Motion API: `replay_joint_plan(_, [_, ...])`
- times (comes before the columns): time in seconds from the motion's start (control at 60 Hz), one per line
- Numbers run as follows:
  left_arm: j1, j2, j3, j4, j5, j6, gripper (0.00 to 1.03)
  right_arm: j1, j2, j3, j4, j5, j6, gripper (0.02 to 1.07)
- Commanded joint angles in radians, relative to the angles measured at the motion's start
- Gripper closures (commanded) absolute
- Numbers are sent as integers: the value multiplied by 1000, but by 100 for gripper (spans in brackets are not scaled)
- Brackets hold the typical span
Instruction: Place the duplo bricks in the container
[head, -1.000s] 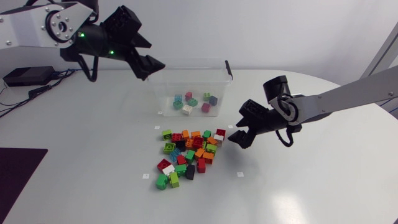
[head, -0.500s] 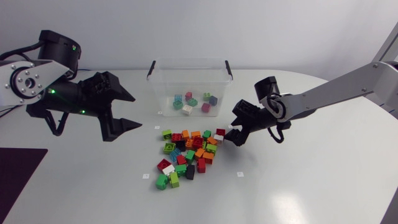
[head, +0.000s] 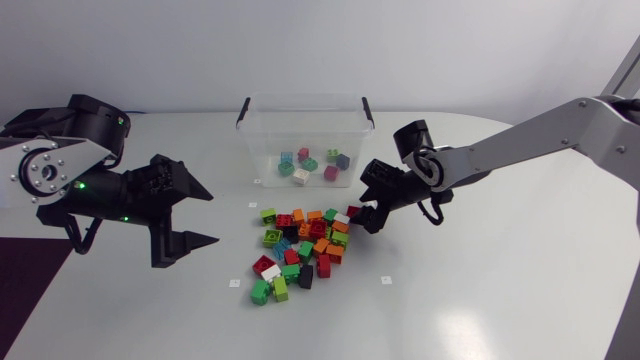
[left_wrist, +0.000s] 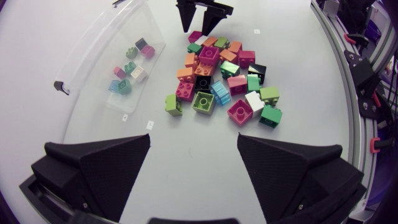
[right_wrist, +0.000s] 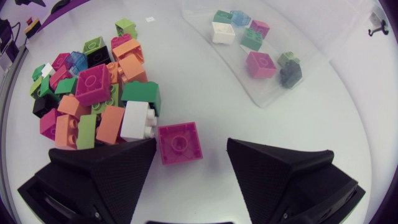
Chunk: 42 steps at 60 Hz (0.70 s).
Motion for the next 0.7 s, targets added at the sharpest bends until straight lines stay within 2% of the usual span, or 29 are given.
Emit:
replay_joint_plan(0.0, [3, -15, -34, -12, 11, 39, 6, 11, 51, 26, -20, 2, -27, 40])
replay_joint_plan(0.1, [-13, -15, -56, -12, 11, 45, 6, 14, 63, 35, -29, 2, -27, 54])
replay_joint_plan(0.267, [-74, 13, -86, -11, 11, 55, 6, 21, 62, 25, -46, 2, -33, 90])
replay_joint_plan(0.583, [-220, 51, -134, -12, 4, 16, 6, -26, -72, -66, -71, 0, -54, 92])
replay_joint_plan(0.683, [-261, 74, -120, -12, -75, -79, 8, -35, -124, -100, -71, 0, -53, 92])
